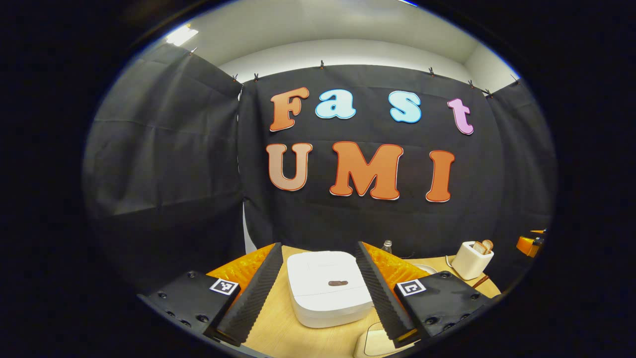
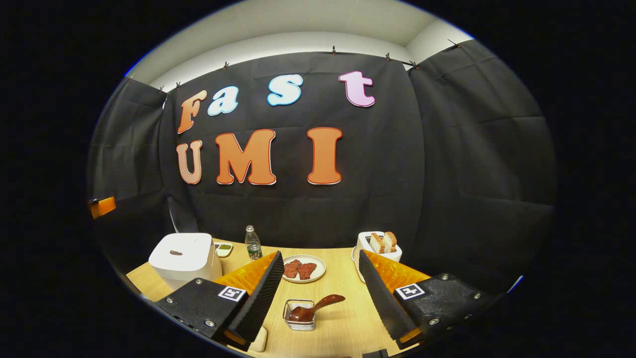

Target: Close the left gripper, press the button to open the rice cooker; take a wooden spoon from the chopstick holder with the right hand, scoop a spoonful of rice and pour it into the rice cooker, then put the wooden spoon back into the chopstick holder.

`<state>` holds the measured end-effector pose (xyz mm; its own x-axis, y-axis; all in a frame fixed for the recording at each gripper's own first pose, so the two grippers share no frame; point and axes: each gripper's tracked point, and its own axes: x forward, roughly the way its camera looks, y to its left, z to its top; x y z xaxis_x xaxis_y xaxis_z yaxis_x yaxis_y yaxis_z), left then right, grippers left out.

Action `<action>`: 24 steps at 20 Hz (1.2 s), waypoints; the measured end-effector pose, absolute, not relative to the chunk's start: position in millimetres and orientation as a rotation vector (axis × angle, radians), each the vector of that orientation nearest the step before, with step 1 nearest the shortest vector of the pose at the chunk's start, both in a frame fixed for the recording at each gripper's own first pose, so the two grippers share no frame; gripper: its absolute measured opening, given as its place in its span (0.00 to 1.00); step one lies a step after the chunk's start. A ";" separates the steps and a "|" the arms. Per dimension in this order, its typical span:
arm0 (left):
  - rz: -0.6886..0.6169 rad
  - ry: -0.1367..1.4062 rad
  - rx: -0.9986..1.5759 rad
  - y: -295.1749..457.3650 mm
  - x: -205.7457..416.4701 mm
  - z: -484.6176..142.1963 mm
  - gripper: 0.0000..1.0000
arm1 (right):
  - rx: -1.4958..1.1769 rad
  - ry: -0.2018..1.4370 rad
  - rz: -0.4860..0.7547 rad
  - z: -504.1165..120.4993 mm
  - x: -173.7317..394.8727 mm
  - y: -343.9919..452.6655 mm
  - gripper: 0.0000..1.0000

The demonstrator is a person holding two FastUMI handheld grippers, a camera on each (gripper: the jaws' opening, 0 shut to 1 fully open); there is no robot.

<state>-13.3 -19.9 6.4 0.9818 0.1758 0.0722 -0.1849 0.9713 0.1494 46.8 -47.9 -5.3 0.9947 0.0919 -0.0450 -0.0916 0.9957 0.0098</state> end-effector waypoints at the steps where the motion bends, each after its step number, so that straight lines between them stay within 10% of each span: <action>1: 0.180 -0.058 0.164 -19.5 -13.9 7.9 1.00 | 0.012 0.043 0.086 -4.8 48.4 -48.9 0.94; 5: 0.187 -0.035 0.159 -5.3 -8.9 8.6 0.99 | 0.018 0.053 0.070 -6.5 51.7 -44.6 0.94; 10: 0.166 -0.016 0.156 14.5 4.8 11.9 0.64 | 0.015 0.037 0.013 2.0 51.3 -37.3 0.94; 13: 0.171 0.004 0.157 35.4 19.7 14.3 0.16 | 0.015 0.038 -0.011 1.8 50.9 -30.6 0.94; 24: 0.013 0.062 0.152 23.5 58.8 14.4 0.05 | 0.020 0.057 -0.108 -6.0 44.5 -28.9 0.94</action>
